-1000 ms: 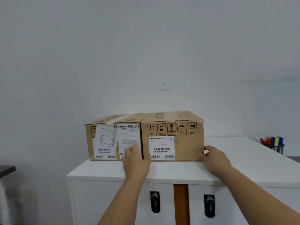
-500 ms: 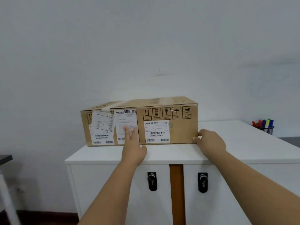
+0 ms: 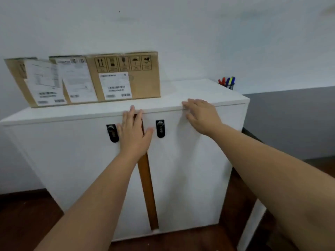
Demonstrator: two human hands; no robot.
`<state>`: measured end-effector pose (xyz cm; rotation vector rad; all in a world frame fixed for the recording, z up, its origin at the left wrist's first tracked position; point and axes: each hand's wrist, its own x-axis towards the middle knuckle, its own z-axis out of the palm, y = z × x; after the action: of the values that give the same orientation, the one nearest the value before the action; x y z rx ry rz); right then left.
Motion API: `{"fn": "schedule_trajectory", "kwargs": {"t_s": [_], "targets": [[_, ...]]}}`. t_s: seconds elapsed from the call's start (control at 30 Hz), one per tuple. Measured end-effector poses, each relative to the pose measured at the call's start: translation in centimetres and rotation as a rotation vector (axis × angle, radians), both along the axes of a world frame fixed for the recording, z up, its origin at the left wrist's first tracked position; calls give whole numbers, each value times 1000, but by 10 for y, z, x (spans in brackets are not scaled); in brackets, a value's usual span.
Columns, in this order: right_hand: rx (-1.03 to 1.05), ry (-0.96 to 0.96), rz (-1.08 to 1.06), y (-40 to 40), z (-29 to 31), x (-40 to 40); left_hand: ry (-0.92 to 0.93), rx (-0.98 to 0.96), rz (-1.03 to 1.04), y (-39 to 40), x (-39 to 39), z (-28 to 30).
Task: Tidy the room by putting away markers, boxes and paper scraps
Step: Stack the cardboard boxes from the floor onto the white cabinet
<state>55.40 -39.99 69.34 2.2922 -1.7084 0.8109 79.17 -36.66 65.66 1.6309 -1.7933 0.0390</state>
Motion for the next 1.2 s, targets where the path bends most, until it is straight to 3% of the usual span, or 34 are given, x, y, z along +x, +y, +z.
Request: {"fn": "schedule_trajectory", "kwargs": {"t_s": [0.13,0.23,0.53,0.77,0.97,1.1,1.2], "targets": [[163,74,-50,48,-25,-49,6,115,-140,31,-53,-40],[377,76,-63,86,-58,-82,137,305,-181,65,-91,-88],[948,-21,-189,196,-212,-185,356,981,-108,180,-177,-234],[1248,108,-285,260,-316,-246,492,1307,-15,260,-210,-347],[1347,98,-298,297,-390,-277,668,1460,33,332,-251,-414],[1346,-20,-306,304,-446,-298,585,1592,-10,354,-270,-451],[1320,-31,-270,303,-466,-302,563,1579,-41,361,-280,-453]]}}
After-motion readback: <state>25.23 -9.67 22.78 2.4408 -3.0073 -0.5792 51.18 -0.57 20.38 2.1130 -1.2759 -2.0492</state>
